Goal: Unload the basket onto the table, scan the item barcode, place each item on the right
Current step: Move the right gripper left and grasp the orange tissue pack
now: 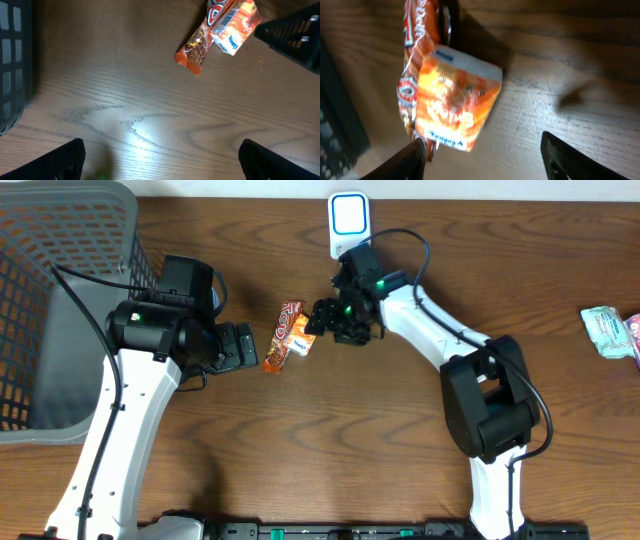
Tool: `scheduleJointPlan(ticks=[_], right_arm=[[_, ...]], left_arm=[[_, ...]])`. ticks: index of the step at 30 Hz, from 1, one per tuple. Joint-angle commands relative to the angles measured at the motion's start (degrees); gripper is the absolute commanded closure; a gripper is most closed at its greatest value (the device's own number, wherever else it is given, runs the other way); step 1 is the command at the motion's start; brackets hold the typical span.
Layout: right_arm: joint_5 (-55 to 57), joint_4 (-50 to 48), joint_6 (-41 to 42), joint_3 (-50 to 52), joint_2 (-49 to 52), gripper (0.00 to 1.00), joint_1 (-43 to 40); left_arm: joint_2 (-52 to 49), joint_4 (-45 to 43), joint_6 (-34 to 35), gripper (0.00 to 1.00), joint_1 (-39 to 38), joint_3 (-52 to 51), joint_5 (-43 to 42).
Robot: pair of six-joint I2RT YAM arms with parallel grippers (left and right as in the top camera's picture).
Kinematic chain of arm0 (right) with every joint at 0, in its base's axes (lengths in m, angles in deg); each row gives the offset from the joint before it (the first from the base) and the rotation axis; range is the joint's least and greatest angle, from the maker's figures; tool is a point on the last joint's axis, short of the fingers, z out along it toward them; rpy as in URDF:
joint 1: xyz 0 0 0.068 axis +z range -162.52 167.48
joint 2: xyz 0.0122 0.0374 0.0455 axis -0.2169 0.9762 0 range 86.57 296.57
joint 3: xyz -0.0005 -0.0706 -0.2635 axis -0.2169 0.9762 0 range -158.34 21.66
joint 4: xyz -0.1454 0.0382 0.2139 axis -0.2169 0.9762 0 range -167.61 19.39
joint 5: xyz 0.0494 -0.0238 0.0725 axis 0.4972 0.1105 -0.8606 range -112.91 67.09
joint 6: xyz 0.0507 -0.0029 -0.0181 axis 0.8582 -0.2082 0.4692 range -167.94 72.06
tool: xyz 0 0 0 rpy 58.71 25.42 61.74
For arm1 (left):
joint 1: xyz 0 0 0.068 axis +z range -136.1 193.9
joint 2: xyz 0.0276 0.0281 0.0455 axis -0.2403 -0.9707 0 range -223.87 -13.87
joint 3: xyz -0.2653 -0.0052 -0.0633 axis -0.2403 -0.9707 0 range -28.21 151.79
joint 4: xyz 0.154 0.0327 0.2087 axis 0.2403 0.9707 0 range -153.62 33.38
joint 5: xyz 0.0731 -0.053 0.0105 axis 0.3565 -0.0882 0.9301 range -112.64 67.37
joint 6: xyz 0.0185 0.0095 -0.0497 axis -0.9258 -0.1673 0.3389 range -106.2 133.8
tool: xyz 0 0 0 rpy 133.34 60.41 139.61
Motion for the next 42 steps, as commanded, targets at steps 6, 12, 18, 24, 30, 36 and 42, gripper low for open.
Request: scheduleJointPlan(ticks=[6, 12, 18, 24, 30, 36, 42], right_arm=[[3.4, -11.1, 12.0, 8.3, -0.9, 0.41, 1.7], [3.5, -22.5, 15.3, 16.2, -0.9, 0.43, 1.9], [3.6, -28.9, 19.3, 21.4, -0.9, 0.65, 2.2], [4.4, -29.6, 19.3, 22.1, -0.6, 0.65, 3.5], [6.5, -32.0, 19.3, 22.1, 0.5, 0.63, 5.9], [8.5, -32.3, 19.3, 22.1, 0.7, 0.85, 5.9], [5.2, -32.5, 15.4, 22.1, 0.6, 0.99, 4.4]], left_arm=[[-0.2, 0.3, 0.7, 0.02, 0.0, 0.2, 0.3], [-0.2, 0.3, 0.7, 0.02, -0.1, 0.2, 0.3], [-0.2, 0.3, 0.7, 0.02, 0.0, 0.2, 0.3], [-0.2, 0.3, 0.7, 0.02, -0.1, 0.2, 0.3], [-0.2, 0.3, 0.7, 0.02, -0.1, 0.2, 0.3], [-0.2, 0.3, 0.7, 0.02, 0.0, 0.2, 0.3], [-0.2, 0.3, 0.7, 0.02, -0.1, 0.2, 0.3]])
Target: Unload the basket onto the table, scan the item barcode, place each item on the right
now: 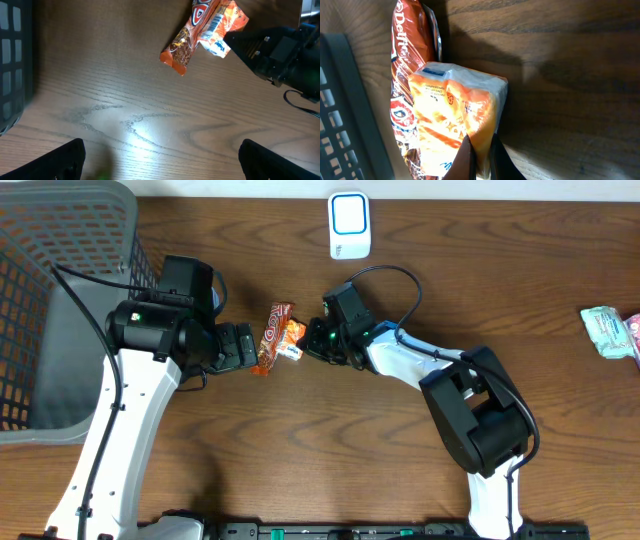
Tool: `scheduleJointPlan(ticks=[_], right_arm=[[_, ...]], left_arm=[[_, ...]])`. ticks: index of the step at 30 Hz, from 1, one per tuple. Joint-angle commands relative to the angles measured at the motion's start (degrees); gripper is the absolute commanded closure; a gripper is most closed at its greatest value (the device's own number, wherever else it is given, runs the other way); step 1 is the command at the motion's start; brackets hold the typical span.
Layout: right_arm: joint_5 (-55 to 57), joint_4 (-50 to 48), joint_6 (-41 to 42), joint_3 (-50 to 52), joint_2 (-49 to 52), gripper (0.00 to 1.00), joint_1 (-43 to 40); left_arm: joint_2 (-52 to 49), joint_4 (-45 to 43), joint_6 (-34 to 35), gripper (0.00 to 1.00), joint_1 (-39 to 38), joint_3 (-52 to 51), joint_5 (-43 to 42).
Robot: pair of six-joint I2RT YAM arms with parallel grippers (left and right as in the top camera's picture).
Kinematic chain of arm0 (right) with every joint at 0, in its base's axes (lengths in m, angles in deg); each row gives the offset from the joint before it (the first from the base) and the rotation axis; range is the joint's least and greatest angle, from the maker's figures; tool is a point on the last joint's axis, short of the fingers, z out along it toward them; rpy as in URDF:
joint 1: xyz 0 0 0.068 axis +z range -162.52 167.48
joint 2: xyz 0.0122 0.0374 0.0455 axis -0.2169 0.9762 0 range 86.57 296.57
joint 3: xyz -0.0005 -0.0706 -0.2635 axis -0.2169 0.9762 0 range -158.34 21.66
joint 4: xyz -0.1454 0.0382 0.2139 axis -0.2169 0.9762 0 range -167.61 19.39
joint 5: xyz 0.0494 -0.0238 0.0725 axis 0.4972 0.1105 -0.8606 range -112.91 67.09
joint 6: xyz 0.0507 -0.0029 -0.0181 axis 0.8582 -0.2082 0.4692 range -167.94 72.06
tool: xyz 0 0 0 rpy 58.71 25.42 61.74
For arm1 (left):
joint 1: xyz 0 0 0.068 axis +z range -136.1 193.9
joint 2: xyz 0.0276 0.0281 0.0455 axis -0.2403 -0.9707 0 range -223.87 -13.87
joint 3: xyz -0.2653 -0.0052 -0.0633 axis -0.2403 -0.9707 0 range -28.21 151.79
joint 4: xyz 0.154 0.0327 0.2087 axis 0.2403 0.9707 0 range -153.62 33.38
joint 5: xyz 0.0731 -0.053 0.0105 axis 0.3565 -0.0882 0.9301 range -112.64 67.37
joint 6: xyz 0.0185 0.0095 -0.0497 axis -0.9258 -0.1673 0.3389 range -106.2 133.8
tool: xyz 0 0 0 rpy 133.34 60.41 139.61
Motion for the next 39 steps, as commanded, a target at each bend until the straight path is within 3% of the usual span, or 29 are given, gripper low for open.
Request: scheduleJointPlan(ticks=[1, 7, 16, 25, 32, 39], right_arm=[[0.4, 1.0, -4.2, 2.2, 3.1, 0.99, -1.6], [-15.4, -8.6, -12.4, 2.2, 3.1, 0.99, -3.3], [-33.3, -17.8, -13.4, 2.2, 3.1, 0.99, -6.1], [-47.3, -18.5, -20.5, 2.2, 3.1, 0.99, -11.2], [-65.3, -20.4, -30.6, 2.2, 3.1, 0.99, -14.1], [-66.2, -20.9, -31.1, 2.2, 3.1, 0.99, -14.4]], left_arm=[[-0.2, 0.3, 0.7, 0.02, -0.1, 0.2, 0.3], [-0.2, 0.3, 0.7, 0.02, 0.0, 0.2, 0.3], [-0.2, 0.3, 0.7, 0.02, -0.1, 0.2, 0.3], [-0.2, 0.3, 0.7, 0.02, -0.1, 0.2, 0.3], [-0.2, 0.3, 0.7, 0.02, 0.0, 0.2, 0.3], [-0.2, 0.3, 0.7, 0.02, 0.0, 0.2, 0.3]])
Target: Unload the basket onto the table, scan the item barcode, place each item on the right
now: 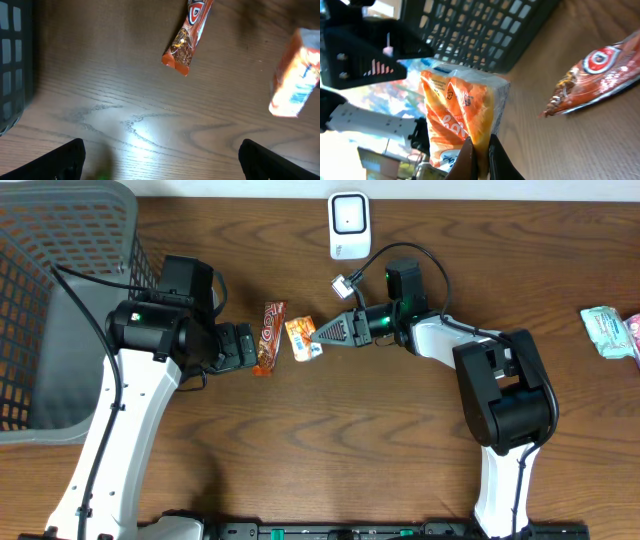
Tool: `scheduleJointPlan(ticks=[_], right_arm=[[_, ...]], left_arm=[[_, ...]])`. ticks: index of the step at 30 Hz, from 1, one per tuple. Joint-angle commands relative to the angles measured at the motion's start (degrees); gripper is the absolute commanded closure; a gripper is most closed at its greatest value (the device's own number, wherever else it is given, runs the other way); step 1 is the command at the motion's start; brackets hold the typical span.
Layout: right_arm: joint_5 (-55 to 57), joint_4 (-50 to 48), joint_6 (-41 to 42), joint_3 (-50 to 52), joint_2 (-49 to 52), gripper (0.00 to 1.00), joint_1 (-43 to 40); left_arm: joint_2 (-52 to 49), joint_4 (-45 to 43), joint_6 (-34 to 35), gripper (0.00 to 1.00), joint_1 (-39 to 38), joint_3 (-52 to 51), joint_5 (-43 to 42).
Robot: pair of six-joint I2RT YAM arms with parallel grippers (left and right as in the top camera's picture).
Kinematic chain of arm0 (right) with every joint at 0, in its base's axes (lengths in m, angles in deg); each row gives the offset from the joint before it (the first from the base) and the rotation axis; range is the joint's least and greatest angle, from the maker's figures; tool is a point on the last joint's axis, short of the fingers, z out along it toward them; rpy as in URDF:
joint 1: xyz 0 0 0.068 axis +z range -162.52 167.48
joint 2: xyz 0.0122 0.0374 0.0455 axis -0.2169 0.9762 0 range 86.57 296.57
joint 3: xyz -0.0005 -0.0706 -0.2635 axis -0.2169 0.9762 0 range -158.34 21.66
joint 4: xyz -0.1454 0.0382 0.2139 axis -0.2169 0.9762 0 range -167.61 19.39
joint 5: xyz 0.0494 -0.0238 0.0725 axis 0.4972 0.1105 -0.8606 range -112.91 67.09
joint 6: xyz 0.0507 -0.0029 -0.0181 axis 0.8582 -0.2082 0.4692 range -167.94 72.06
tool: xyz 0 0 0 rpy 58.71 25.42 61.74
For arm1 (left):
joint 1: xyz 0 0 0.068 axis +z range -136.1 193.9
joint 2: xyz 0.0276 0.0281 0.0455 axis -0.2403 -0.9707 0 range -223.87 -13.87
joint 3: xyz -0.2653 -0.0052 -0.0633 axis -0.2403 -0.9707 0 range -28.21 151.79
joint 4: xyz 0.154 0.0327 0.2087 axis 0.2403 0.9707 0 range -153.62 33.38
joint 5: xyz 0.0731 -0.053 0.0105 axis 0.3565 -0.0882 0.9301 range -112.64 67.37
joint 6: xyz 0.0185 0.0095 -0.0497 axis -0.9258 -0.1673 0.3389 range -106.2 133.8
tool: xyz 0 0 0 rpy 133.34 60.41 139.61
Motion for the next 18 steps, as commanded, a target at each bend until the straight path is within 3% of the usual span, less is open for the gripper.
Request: scheduleJointPlan(ticks=[1, 10, 18], right_arm=[[-4.2, -0.2, -2.7, 0.3, 0.8, 0.99, -0.3], [11.4, 0.8, 6.6, 0.3, 0.8, 0.99, 0.4], [34.0, 13.5, 8.8, 0.3, 0.1, 0.99, 1.4]], left_arm=[[-0.2, 0.3, 0.7, 0.02, -0.1, 0.2, 0.3], [-0.2, 0.3, 0.7, 0.02, 0.0, 0.2, 0.3], [-0.2, 0.3, 0.7, 0.02, -0.1, 0.2, 0.3]])
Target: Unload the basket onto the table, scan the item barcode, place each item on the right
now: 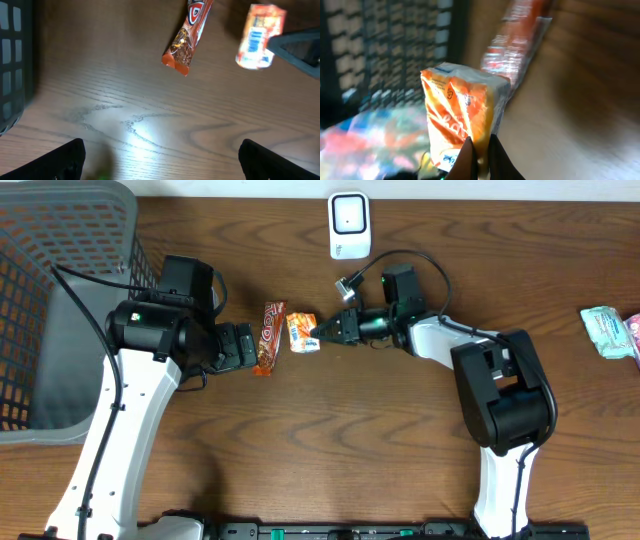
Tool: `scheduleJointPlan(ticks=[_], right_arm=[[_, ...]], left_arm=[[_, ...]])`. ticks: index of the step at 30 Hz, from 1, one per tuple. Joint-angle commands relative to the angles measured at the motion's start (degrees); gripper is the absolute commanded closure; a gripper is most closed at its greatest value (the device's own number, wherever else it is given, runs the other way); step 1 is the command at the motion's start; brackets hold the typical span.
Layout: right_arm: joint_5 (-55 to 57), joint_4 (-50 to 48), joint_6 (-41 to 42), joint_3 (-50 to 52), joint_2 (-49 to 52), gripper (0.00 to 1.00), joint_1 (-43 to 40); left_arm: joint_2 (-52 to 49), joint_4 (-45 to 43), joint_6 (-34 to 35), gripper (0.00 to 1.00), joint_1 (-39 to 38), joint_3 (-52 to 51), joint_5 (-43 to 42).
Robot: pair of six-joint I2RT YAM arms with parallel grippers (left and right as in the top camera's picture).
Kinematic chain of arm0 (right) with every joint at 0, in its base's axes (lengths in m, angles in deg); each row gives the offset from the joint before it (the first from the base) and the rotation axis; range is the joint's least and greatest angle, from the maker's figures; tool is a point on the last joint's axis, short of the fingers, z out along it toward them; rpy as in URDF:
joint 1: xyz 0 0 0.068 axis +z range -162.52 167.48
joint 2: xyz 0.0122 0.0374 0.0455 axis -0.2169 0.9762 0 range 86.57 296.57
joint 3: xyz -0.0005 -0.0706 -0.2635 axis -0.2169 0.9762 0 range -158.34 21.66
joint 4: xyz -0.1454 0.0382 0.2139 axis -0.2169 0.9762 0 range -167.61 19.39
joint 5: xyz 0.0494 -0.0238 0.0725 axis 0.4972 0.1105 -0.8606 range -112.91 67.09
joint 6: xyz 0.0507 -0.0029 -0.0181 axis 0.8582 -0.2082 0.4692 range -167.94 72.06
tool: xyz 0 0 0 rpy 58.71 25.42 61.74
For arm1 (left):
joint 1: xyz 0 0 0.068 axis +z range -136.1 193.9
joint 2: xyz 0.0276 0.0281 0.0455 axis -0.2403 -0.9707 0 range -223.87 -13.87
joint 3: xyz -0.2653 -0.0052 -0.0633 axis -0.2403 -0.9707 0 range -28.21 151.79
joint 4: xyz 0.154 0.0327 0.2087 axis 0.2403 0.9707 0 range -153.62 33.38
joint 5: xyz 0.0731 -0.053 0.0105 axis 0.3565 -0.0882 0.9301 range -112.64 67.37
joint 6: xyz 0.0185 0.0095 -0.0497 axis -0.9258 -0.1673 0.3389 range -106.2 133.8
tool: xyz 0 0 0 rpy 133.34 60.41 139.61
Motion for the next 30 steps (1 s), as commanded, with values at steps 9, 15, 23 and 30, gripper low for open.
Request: scheduleJointPlan(ticks=[9, 15, 23, 30], right_arm=[[35.3, 15.4, -4.3, 0.1, -7.1, 0.99, 0.9], [50.4, 15.1, -4.7, -1.3, -15.1, 0.99, 1.4], [72.0, 13.1, -8.5, -10.0, -15.1, 0.99, 2.7], [72.4, 18.9, -12.2, -28.7, -6.1, 0.99, 2.8]], left_arm=[[-0.2, 0.3, 0.7, 0.02, 0.0, 0.2, 0.3], [-0.2, 0.3, 0.7, 0.02, -0.1, 0.2, 0.3], [-0.2, 0.3, 0.7, 0.02, -0.1, 0.2, 0.3], [-0.2, 0.3, 0.7, 0.02, 0.0, 0.2, 0.3]])
